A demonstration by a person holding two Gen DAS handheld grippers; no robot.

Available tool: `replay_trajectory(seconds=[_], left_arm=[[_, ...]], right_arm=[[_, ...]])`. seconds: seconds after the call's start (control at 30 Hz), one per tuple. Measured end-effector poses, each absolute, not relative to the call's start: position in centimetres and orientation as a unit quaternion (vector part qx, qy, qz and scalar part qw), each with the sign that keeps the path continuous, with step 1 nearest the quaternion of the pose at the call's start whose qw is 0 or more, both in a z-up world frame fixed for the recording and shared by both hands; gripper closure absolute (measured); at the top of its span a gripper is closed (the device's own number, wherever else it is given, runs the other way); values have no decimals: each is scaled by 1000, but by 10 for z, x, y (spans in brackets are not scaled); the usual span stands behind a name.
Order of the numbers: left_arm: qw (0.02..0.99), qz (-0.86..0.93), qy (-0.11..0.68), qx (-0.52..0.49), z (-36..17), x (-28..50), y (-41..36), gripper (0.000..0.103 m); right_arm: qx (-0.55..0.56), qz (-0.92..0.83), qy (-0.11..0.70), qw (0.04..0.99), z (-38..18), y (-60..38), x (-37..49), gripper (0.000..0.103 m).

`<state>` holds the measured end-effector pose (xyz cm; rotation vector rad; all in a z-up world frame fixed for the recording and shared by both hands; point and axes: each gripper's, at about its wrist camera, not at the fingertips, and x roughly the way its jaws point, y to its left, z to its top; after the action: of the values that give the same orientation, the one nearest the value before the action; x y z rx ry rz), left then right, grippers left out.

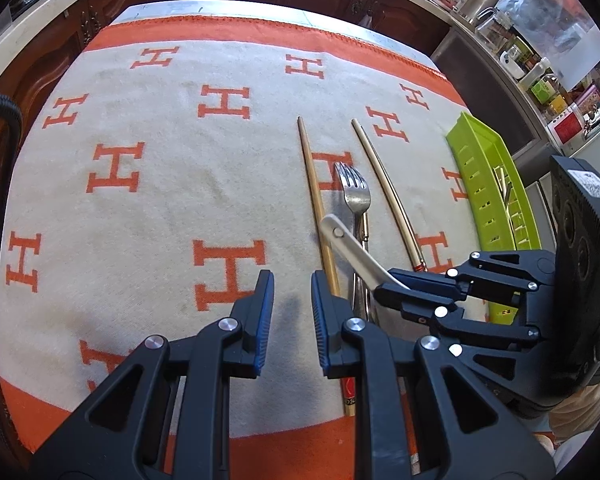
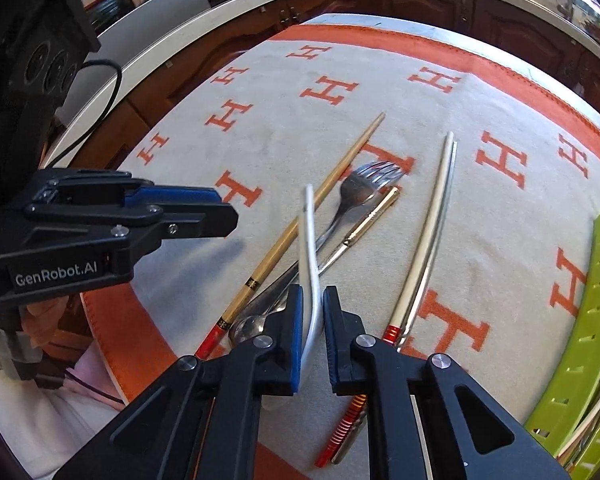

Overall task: Organize utensils
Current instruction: 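Move both grippers back over the pile toward the white ceramic spoon, then grasp a wooden chopstick with the left gripper while the right gripper grasps the white ceramic spoon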

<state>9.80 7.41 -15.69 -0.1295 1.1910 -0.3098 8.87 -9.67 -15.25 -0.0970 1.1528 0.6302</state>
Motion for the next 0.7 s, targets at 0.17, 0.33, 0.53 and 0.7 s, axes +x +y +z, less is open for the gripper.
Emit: replay_trajectory(seconds=[0.17, 0.33, 0.53, 0.7], left_arm=[[809, -153, 565, -58, -161, 102, 67, 87], [801, -162, 573, -58, -168, 107, 55, 87], [799, -153, 581, -43, -178, 116, 42, 87], [811, -138, 569, -6, -178, 116, 29, 87]], right_arm=[[-19, 262, 535, 803, -149, -113, 86, 96], [20, 232, 534, 813, -145, -136, 82, 96], [46, 210, 521, 826, -134, -154, 72, 96], [52, 200, 512, 834, -128, -161, 64, 96]])
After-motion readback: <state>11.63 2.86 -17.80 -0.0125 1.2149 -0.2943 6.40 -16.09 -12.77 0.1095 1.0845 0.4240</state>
